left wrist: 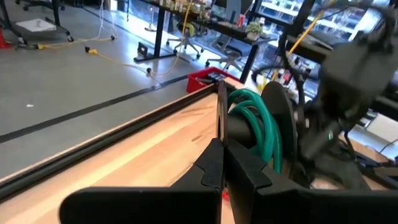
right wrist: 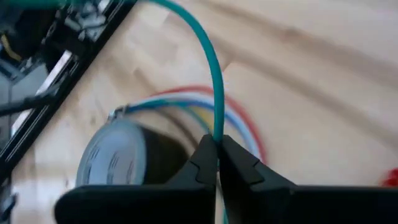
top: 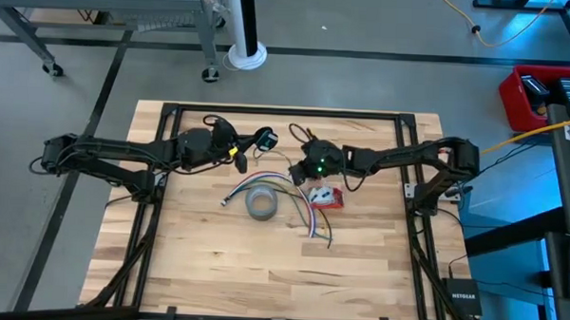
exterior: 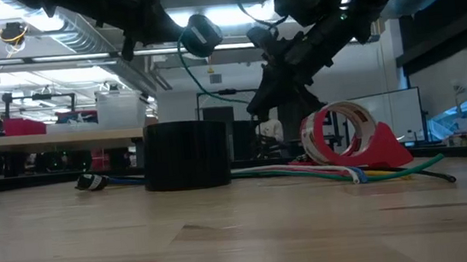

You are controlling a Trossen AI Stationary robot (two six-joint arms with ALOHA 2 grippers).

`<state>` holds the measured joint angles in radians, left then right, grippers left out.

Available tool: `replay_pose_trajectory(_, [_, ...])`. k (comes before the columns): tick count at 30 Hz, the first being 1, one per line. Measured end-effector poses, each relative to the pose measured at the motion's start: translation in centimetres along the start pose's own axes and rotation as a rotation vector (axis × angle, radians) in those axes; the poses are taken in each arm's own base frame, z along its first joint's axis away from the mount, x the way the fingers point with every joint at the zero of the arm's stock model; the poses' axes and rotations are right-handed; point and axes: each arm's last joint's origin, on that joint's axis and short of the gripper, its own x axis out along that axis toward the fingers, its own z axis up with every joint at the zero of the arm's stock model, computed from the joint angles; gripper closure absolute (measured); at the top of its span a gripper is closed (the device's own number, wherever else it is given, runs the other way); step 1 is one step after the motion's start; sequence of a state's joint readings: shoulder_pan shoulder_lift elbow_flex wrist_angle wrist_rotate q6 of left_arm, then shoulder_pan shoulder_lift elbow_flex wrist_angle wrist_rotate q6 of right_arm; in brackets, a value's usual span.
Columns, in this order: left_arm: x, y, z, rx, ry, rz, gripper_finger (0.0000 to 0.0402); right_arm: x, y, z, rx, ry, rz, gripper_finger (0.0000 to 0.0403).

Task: Coil cords
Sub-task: Coil the green wire onto the black spool

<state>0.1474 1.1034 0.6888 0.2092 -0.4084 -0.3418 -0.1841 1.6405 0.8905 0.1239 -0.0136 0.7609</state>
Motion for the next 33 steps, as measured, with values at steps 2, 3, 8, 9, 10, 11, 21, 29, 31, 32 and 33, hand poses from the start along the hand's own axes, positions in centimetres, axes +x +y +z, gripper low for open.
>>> replay_pose_trajectory(2, [0.0,0.0,-0.2,-0.003,0.017,0.001,0.0401,-0.4,-0.3,0.7,-0.001,-0.031,-0.021,0.0395])
replay_pose_trajectory(3, [-0.1,0.0,-0.3,-0.003,0.025,0.003,0.0401,-0.6,-0.5,1.0,0.0,-0.045,-0.026,0.0395])
replay_pose_trajectory(8, [-0.2,-0.2,-0.6,-0.004,0.051,-0.001,0.0401,-1.3,-1.3,2.6,0.008,-0.11,-0.031,0.0398])
replay_pose_trajectory(9, [-0.2,-0.3,-0.7,-0.008,0.052,-0.004,0.0401,-1.3,-1.4,2.9,0.013,-0.124,-0.029,0.0397])
replay_pose_trajectory(10, [-0.2,-0.4,-0.7,-0.012,0.053,-0.007,0.0401,-1.4,-1.5,3.1,0.018,-0.139,-0.024,0.0396])
replay_pose_trajectory(11, [-0.3,-0.4,-0.7,-0.013,0.054,-0.01,0.0401,-1.4,-1.7,3.4,0.022,-0.149,-0.025,0.0396])
replay_pose_trajectory(21, [-0.4,-0.6,-1.2,-0.007,0.095,-0.009,0.0402,-1.6,-2.3,4.8,0.039,-0.226,-0.003,0.0396])
replay_pose_trajectory(29, [-0.5,-0.3,-1.4,0.011,0.098,0.065,0.0401,-1.6,-2.4,4.6,0.04,-0.207,-0.007,0.0398])
replay_pose_trajectory(31, [-0.5,-0.2,-1.5,0.018,0.103,0.084,0.0401,-1.6,-2.4,4.5,0.042,-0.197,-0.013,0.0397])
replay_pose_trajectory(32, [-0.5,-0.1,-1.6,0.021,0.112,0.09,0.0401,-1.6,-2.5,4.5,0.043,-0.191,-0.019,0.0397])
replay_pose_trajectory(33, [-0.5,-0.1,-1.7,0.022,0.118,0.094,0.0401,-1.6,-2.5,4.4,0.043,-0.189,-0.021,0.0397])
